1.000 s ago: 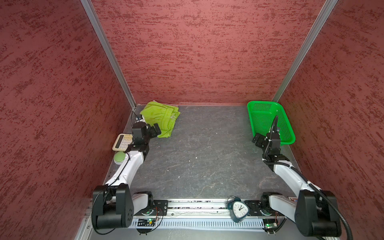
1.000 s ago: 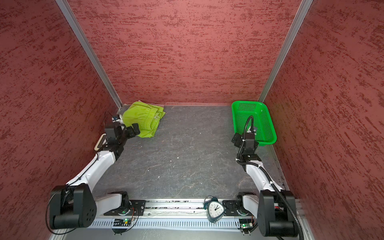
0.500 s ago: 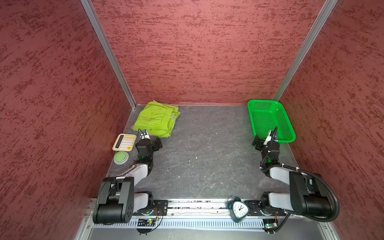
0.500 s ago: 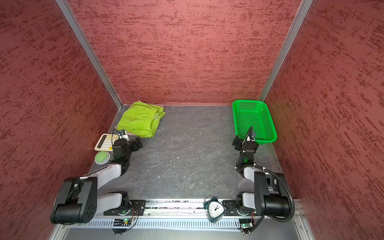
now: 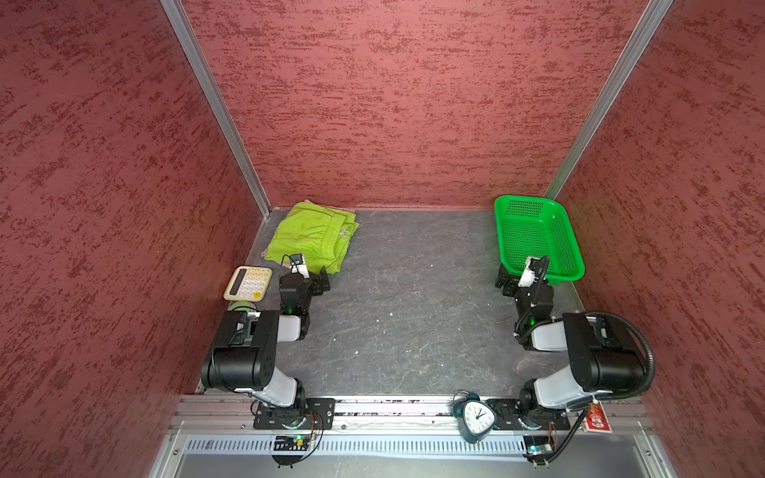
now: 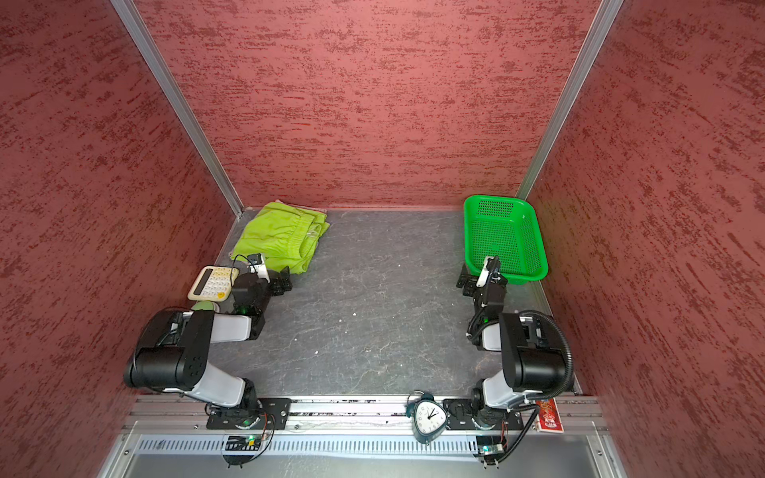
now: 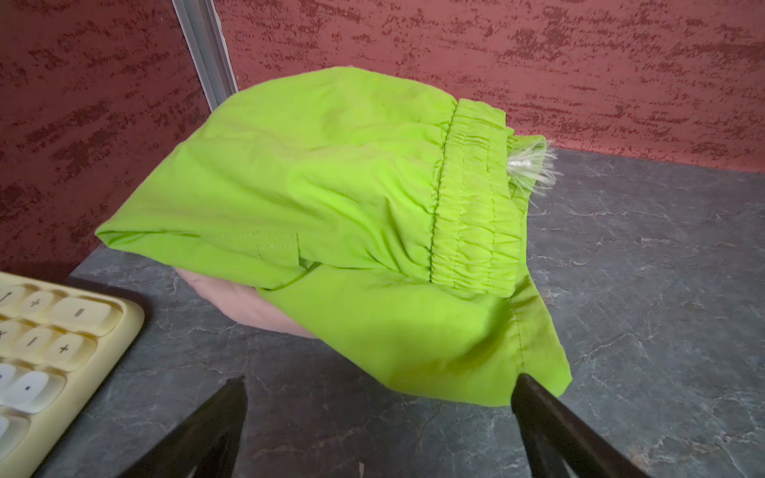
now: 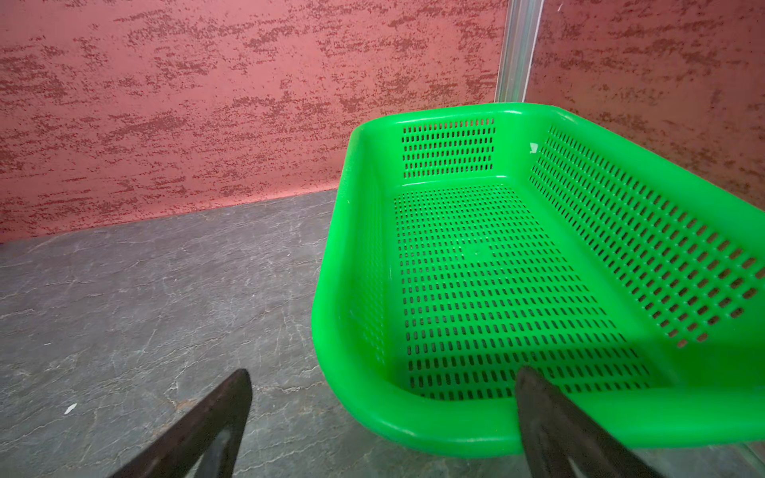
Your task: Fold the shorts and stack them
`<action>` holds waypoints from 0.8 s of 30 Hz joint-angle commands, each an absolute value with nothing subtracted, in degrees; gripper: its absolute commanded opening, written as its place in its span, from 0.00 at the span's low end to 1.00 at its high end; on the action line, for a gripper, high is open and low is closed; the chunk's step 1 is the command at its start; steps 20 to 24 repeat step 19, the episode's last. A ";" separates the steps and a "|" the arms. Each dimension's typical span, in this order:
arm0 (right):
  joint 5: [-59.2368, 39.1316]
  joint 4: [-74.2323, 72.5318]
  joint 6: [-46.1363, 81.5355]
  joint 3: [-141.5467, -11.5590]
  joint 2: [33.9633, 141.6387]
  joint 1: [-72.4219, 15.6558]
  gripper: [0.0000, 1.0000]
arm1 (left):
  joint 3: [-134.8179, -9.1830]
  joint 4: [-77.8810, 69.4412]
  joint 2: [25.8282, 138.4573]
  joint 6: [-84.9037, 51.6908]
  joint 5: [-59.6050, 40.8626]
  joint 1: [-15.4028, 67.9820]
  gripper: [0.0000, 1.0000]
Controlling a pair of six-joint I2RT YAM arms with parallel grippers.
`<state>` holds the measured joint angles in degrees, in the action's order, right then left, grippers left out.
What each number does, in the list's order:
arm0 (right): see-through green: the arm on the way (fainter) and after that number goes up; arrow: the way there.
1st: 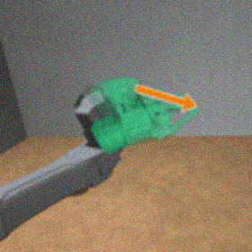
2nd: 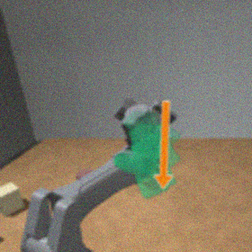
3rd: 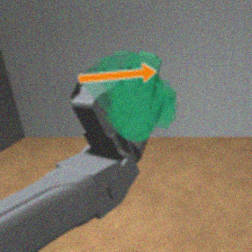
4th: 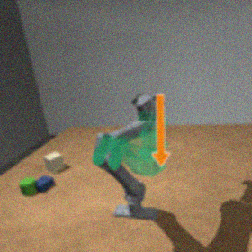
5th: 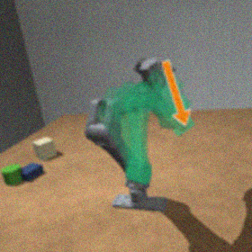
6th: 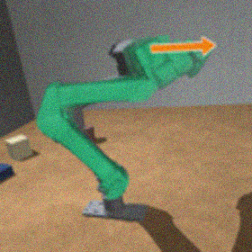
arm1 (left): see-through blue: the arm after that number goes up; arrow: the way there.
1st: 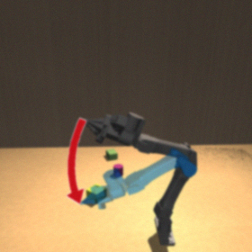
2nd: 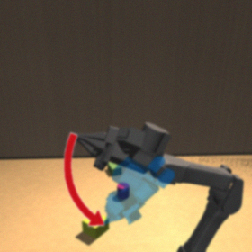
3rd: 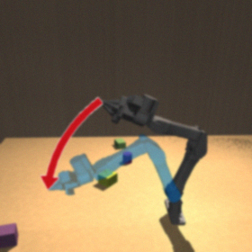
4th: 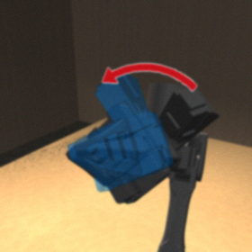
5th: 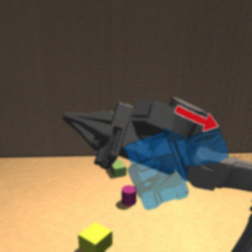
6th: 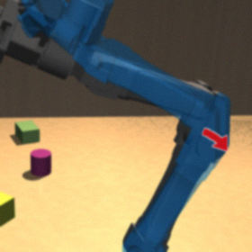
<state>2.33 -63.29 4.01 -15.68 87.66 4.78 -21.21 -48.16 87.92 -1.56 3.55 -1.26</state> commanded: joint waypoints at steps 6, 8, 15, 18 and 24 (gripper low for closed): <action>0.29 -65.02 2.84 -16.26 88.07 4.83 0.99 | -21.19 -52.38 87.89 -0.61 3.24 -1.05 0.99; 0.26 -65.03 2.81 -16.27 88.07 4.81 0.99 | -21.17 -52.27 87.80 -0.57 3.18 -1.05 0.99; -1.34 -63.99 1.24 -16.88 88.28 4.15 0.99 | -21.23 -52.26 87.83 -0.62 3.18 -1.06 0.99; -1.21 -64.26 1.32 -16.72 88.16 4.18 0.99 | -21.18 -52.24 87.88 -0.62 3.17 -1.06 0.99; -0.35 -64.30 1.71 -16.70 88.15 4.15 0.99 | -21.26 -52.22 87.82 -0.62 3.18 -1.05 1.00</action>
